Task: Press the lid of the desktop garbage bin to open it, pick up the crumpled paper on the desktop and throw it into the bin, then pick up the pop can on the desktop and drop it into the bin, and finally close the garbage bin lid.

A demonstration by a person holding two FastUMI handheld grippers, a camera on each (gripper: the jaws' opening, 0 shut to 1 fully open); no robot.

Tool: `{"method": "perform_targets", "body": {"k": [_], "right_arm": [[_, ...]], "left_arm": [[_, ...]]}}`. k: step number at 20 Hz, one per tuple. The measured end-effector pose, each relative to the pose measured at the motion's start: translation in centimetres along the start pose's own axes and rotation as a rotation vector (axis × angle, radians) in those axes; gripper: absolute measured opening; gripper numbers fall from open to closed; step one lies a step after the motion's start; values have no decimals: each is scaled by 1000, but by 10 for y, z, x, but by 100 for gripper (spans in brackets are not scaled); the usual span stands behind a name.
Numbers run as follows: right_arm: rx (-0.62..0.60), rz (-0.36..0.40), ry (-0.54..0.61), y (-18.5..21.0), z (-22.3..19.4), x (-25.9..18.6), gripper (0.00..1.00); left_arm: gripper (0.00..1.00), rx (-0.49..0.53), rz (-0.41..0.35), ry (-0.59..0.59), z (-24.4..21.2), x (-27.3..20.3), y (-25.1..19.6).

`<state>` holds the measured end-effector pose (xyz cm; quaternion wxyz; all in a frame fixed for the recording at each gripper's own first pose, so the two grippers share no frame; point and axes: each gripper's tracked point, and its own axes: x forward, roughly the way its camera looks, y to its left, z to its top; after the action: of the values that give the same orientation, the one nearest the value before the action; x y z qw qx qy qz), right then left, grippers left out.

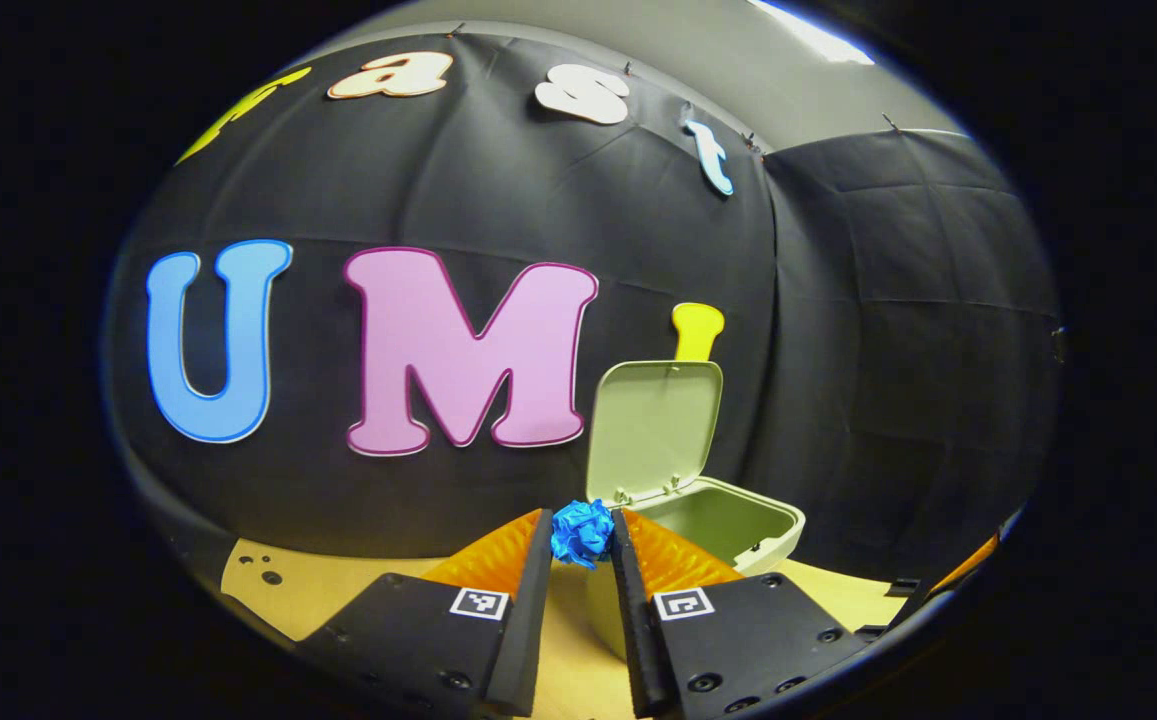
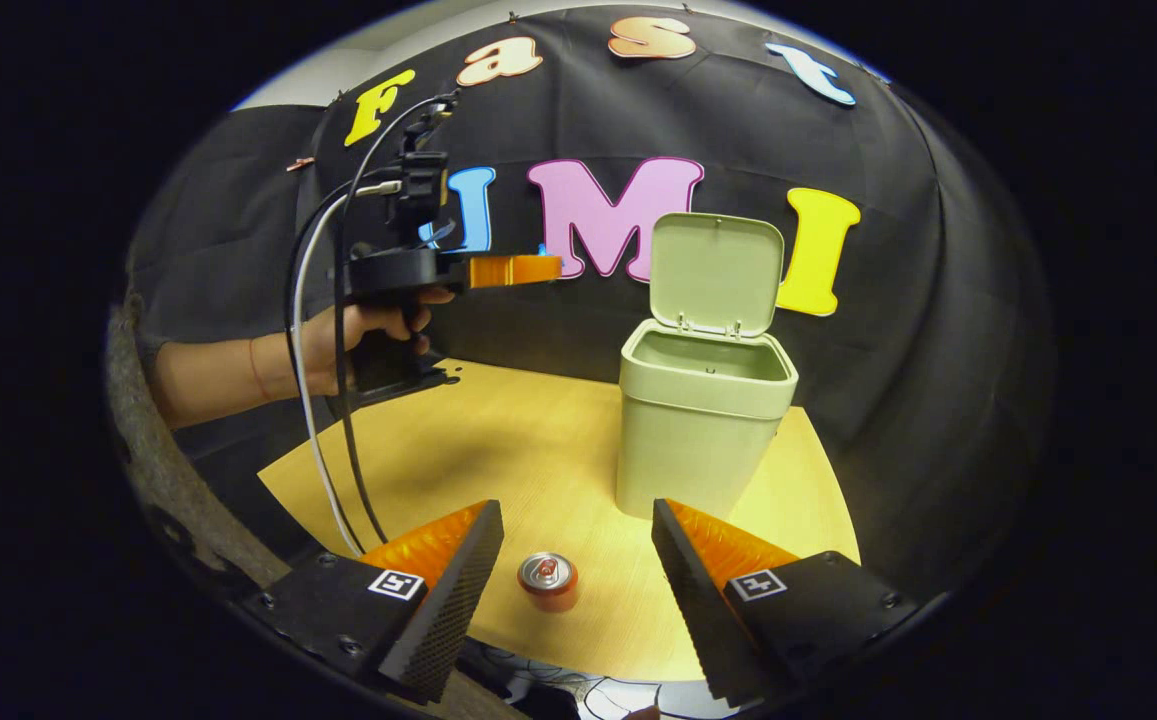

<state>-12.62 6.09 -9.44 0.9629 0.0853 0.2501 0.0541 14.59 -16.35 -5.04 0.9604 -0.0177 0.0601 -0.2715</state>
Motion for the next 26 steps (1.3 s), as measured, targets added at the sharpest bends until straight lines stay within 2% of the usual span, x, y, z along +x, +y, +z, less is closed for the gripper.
{"method": "perform_targets", "body": {"k": [9,20,25,26], "right_arm": [[54,-77,-8,-9,-1,0,94],[102,-167,-17,-21,-2,-3,95],[103,-179,-11,-23,-3,-5,94],[105,-180,-10,-23,-3,-5,94]], "left_arm": [[41,26,-127,80,-32,66,-44],[39,75,-189,181,-79,103,-76],[43,74,-205,195,-85,105,-82],[48,73,-206,193,-85,105,-82]]}}
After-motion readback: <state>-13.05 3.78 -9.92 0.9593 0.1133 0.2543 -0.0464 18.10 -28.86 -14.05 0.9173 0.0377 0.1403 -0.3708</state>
